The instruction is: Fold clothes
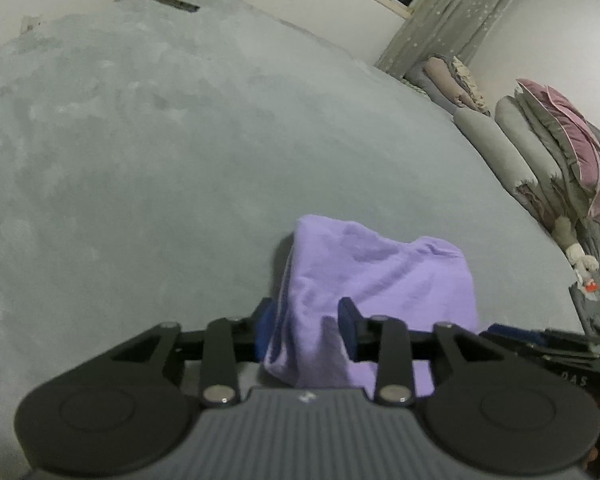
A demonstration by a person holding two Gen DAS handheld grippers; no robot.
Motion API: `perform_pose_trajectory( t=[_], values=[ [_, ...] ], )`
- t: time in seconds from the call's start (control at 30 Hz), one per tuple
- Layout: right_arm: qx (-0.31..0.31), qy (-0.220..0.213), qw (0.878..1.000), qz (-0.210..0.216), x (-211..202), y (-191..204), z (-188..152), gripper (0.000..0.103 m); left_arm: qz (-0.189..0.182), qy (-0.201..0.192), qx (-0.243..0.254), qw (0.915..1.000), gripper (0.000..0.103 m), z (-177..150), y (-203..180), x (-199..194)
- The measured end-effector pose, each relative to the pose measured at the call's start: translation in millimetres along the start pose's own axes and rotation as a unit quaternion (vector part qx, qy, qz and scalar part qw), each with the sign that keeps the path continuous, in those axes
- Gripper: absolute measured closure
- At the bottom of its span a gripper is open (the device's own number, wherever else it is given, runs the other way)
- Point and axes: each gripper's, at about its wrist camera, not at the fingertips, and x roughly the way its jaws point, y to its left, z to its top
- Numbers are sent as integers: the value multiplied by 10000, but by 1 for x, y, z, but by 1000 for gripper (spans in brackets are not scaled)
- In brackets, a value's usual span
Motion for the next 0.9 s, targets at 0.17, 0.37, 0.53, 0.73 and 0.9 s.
perform_pose_trajectory(
  t=[0.17, 0.37, 0.53, 0.73, 0.9],
  values=[
    [552, 130, 9980, 294, 1, -15, -3, 54, -169, 94, -220, 9996, 53, 0, 5, 8],
    [759, 213, 9960, 428, 3, -21, -10, 49, -319, 185, -454, 9983, 50, 2, 11, 18],
    [971, 267, 9934, 557, 10, -27, -14, 48, -290, 178, -353, 9988, 53, 0, 10, 25],
    [1159, 90, 9897, 830, 20, -29, -18, 47, -219, 117, -250, 9994, 81, -2, 6, 27],
    [1051, -65, 9911, 810, 24, -23, -19, 57, -249, 36, -228, 9994, 88, -2, 1, 25]
  ],
)
